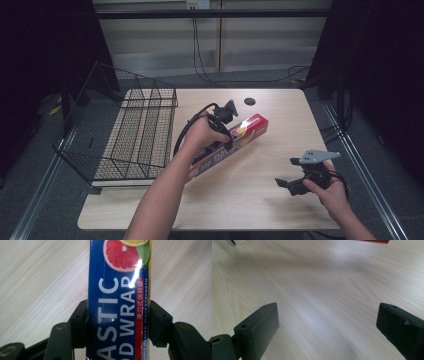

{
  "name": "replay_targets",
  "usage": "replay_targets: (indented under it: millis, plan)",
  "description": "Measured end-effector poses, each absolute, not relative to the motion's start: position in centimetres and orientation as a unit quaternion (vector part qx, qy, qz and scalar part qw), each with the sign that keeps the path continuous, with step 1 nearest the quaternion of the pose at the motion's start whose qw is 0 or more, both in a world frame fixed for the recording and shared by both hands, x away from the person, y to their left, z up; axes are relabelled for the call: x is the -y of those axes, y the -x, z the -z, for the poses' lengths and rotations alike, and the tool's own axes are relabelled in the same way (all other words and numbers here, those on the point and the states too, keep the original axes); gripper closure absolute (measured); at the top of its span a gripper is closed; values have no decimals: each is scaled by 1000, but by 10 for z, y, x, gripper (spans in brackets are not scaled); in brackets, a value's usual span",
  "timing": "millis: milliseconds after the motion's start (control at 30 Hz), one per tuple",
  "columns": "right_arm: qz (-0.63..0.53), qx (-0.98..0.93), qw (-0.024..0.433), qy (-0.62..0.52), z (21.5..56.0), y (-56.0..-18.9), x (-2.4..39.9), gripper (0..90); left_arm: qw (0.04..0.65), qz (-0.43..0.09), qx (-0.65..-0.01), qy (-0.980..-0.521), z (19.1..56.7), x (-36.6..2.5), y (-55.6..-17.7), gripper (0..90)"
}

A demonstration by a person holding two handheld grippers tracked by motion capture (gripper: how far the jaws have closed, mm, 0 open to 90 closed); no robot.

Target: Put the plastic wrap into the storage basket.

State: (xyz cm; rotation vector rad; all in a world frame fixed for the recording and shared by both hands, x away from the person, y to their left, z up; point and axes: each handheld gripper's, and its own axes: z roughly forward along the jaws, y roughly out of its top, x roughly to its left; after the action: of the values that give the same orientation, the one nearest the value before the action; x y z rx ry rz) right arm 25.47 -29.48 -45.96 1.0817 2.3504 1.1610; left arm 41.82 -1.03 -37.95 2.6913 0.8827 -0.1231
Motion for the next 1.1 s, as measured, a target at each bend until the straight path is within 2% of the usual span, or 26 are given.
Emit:
replay_targets:
  millis: [1100]
  plan:
    - [-408,-817,158,-375,457,-254,294,40,158,21,-406,-900,309,-36,-421,445]
